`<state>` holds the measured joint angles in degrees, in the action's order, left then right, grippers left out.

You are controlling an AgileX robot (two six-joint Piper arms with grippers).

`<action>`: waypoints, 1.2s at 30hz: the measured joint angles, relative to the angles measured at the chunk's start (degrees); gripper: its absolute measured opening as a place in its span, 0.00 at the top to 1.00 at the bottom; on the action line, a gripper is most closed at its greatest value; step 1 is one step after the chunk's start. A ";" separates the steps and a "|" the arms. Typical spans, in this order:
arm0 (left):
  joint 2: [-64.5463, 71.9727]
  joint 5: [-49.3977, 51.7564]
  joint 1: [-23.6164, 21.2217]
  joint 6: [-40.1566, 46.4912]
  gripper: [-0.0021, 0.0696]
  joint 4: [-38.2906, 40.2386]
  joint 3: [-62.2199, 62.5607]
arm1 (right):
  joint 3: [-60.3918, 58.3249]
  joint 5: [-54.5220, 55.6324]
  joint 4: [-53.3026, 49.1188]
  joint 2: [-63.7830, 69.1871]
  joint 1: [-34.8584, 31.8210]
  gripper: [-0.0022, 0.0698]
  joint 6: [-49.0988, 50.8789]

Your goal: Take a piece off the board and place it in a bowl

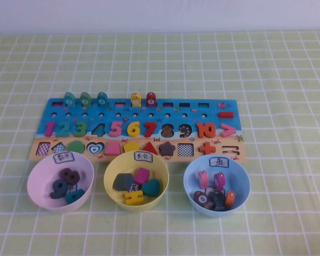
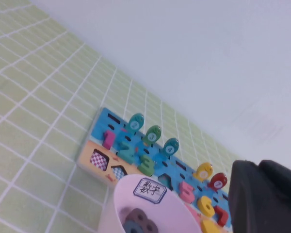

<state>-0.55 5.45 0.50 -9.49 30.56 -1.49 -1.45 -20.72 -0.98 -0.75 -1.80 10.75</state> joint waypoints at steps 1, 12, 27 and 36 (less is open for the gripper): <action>0.00 -0.32 0.00 -0.14 0.98 0.09 0.00 | 0.00 0.00 0.00 0.00 0.00 0.99 0.00; 0.00 -2.61 0.00 -1.30 0.98 1.02 0.18 | 0.00 0.00 0.00 0.00 0.00 0.99 0.00; 32.61 50.56 0.00 11.05 0.98 -21.06 44.82 | 0.00 0.00 0.00 0.00 0.00 0.99 0.00; 54.43 63.83 0.87 18.32 0.98 -22.62 64.72 | 0.00 0.00 0.00 0.00 0.00 0.99 0.00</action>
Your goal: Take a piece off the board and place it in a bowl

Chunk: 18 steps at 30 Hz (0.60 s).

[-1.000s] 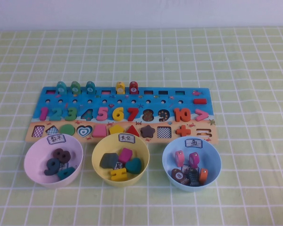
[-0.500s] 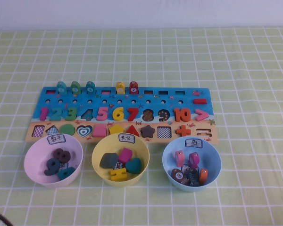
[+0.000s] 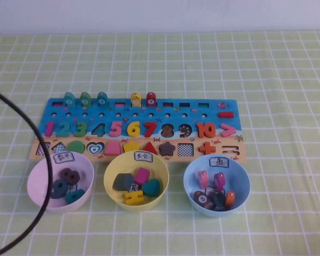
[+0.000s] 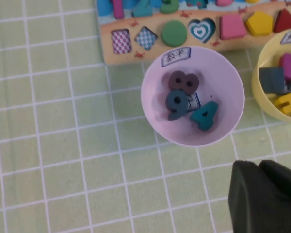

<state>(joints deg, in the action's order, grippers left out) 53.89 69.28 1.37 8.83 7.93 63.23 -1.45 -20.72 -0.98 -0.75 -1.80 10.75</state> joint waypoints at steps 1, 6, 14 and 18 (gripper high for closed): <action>2.20 0.45 0.65 0.15 0.98 -0.16 1.22 | 0.00 0.00 0.00 0.00 0.00 0.99 0.00; 12.10 1.74 6.02 0.46 0.98 -4.22 5.74 | 0.00 0.00 0.00 0.00 0.00 0.99 0.00; 29.64 1.94 13.84 -3.13 0.98 -11.60 15.79 | 0.00 0.00 0.00 0.00 0.00 0.99 0.00; 37.35 1.72 14.69 -3.14 0.98 -10.50 21.65 | 0.00 0.00 0.00 0.00 0.00 0.99 0.00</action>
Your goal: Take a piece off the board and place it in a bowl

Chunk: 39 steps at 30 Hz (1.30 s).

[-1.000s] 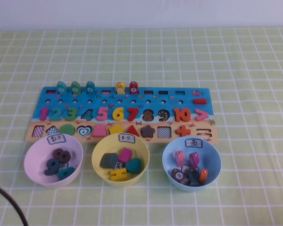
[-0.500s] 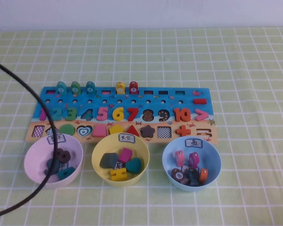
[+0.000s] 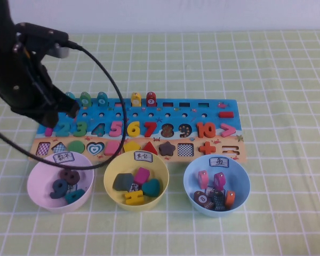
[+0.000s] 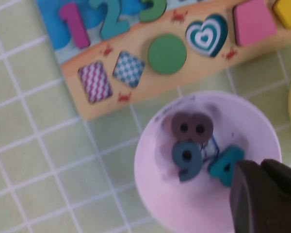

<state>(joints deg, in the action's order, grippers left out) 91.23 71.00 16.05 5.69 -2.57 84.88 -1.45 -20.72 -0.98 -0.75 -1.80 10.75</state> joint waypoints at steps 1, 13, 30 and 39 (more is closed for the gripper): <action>2.01 0.00 0.24 0.00 0.98 0.10 1.44 | 0.00 0.00 0.00 0.00 0.00 0.99 0.00; 19.54 -0.55 1.12 0.55 0.59 1.73 12.07 | 0.00 0.00 0.00 0.00 0.00 0.99 0.00; 27.01 -5.66 -1.05 -1.39 0.40 1.07 13.16 | 0.00 0.00 0.00 0.00 0.00 0.99 0.00; 28.68 -8.47 -2.45 -1.39 0.45 0.97 13.16 | 0.00 -0.04 0.00 0.00 0.00 0.99 0.00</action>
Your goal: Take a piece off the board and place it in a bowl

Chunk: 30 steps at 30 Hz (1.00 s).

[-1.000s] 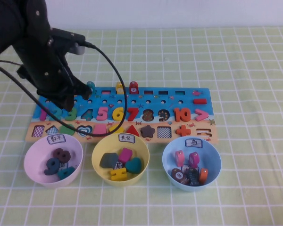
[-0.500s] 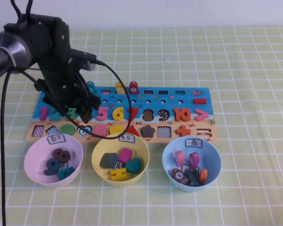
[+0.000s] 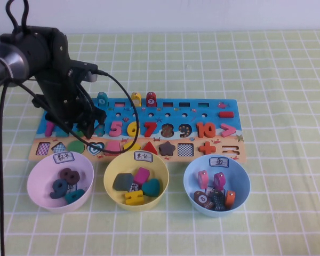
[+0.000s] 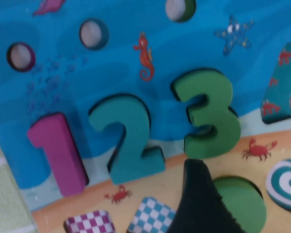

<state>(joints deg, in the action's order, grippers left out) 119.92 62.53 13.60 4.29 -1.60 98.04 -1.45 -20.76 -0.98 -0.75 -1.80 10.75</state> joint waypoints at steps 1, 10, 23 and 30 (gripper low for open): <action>0.00 -0.40 0.00 0.00 0.45 0.00 0.00 | 0.00 0.00 0.00 0.00 0.00 0.99 0.00; 0.14 -4.23 0.00 0.00 0.45 0.00 0.00 | 0.00 0.00 0.00 0.00 0.00 0.99 0.00; 3.04 -4.02 0.00 0.00 0.45 0.29 0.18 | 0.00 0.00 0.00 0.00 0.00 0.99 0.00; 3.04 -4.02 0.00 0.00 0.66 -0.62 0.31 | 0.00 0.00 0.00 0.00 0.00 0.99 0.00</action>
<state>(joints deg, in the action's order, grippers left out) 122.95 58.51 13.60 4.29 -2.23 98.35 -1.45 -20.76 -0.98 -0.75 -1.80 10.75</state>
